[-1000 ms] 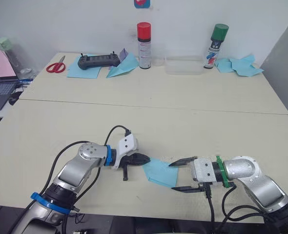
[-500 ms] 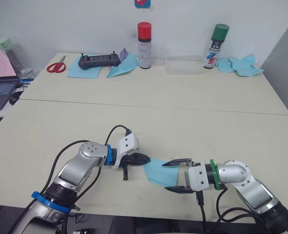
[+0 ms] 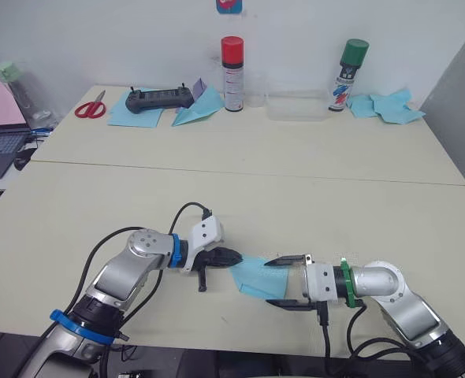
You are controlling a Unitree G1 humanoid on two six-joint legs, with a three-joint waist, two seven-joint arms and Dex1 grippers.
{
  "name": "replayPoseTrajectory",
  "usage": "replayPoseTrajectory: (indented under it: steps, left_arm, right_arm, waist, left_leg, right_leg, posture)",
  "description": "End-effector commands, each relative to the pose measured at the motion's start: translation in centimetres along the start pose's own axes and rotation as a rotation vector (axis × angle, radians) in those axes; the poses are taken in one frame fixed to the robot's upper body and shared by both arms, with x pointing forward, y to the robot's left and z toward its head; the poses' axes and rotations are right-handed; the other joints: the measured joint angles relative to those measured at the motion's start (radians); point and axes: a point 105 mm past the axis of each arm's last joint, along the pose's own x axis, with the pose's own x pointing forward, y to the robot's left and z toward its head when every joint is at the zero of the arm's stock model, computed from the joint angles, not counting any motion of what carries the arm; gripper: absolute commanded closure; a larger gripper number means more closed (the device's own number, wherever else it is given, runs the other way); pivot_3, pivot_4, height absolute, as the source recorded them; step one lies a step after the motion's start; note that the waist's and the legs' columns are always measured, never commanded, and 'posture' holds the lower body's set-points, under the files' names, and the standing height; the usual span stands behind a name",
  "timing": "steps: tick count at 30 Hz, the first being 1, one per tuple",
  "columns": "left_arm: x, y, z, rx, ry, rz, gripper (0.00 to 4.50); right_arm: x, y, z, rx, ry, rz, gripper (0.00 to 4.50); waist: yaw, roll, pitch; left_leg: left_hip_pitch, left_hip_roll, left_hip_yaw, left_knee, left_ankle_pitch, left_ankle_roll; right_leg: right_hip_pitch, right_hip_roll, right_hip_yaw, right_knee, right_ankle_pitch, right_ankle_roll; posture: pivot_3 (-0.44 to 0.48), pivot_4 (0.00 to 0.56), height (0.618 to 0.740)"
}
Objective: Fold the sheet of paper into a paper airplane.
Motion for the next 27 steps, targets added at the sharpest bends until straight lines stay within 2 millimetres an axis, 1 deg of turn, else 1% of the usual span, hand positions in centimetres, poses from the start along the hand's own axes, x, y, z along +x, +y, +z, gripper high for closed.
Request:
replayPoseTrajectory:
  steps: [1,3,6,10,12,14,18,23,27]
  left_arm:
    - [-0.2,-0.2,-0.6,0.003,0.036,0.0,4.5]
    - [-0.2,-0.3,-0.7,0.005,0.038,-0.006,4.5]
    - [-0.3,-0.3,-0.8,0.006,0.045,-0.009,4.5]
    - [-0.5,0.0,-0.9,0.008,0.053,-0.004,4.5]
    - [-0.5,0.2,-0.9,0.02,0.055,0.001,4.5]
    - [-0.5,0.0,-0.6,0.013,0.041,-0.015,4.5]
    - [-0.8,-1.0,-0.4,-0.016,0.039,-0.065,4.5]
    - [-1.5,-1.0,-0.4,-0.053,0.05,-0.083,4.5]
    - [-2.2,-0.8,-0.4,-0.082,0.058,-0.082,4.5]
  right_arm:
    - [-0.1,-1.3,1.0,-0.019,-0.032,-0.057,0.99]
    - [0.0,-1.4,0.9,-0.016,-0.033,-0.056,0.99]
    - [0.1,-1.4,0.9,-0.008,-0.044,-0.044,1.51]
    - [0.1,-1.3,1.1,-0.006,-0.055,-0.035,2.89]
    - [0.1,-1.2,1.1,0.006,-0.062,-0.026,3.68]
    - [0.0,-1.0,1.0,0.016,-0.058,-0.012,4.44]
    - [-0.1,-1.4,1.0,0.039,-0.059,-0.026,4.44]
    - [-0.1,-2.5,0.7,0.066,-0.043,-0.087,4.44]
    - [0.0,-3.5,0.8,0.127,-0.06,-0.133,4.44]
  waist:
    - [0.0,0.0,0.0]
    - [0.0,0.0,0.0]
    - [0.0,0.0,0.0]
    - [0.0,0.0,0.0]
    - [-0.001,0.0,0.0]
    - [-0.001,0.0,0.0]
    - [-0.004,0.0,0.0]
    - [-0.007,0.0,0.0]
    - [-0.009,0.0,0.0]
  left_leg:
    - [0.0,0.0,0.0,0.0,0.0,0.0]
    - [0.0,0.0,0.0,0.0,0.0,0.0]
    - [0.0,0.0,0.0,0.0,0.0,0.0]
    - [0.0,0.0,0.0,-0.001,0.0,0.0]
    - [0.0,0.0,0.0,-0.001,0.0,0.0]
    - [0.0,0.0,0.0,-0.001,0.0,0.0]
    - [0.0,0.0,0.0,-0.001,0.0,0.0]
    - [0.0,0.0,0.0,-0.002,0.0,0.0]
    - [0.0,0.0,0.0,-0.002,0.0,0.0]
  right_leg:
    - [0.0,0.0,0.0,0.0,0.0,0.0]
    - [0.0,0.0,0.0,0.0,0.0,0.0]
    - [0.0,0.0,0.0,0.0,0.0,0.0]
    - [0.0,0.0,0.0,0.0,0.0,0.0]
    - [0.0,0.0,0.0,0.0,0.0,0.0]
    - [0.0,0.0,0.0,0.0,0.0,0.0]
    - [0.0,0.0,0.0,0.0,0.0,-0.001]
    - [-0.001,0.0,0.0,0.0,-0.001,-0.001]
    - [-0.001,0.0,0.0,0.0,-0.001,-0.001]
  posture:
    - [0.0,0.15,0.74]
    - [0.0,0.15,0.74]
    - [0.0,0.15,0.74]
    - [0.0,0.15,0.74]
    - [0.0,0.15,0.74]
    - [0.0,0.15,0.74]
    - [0.0,0.15,0.74]
    - [0.0,0.15,0.74]
    - [0.0,0.15,0.74]
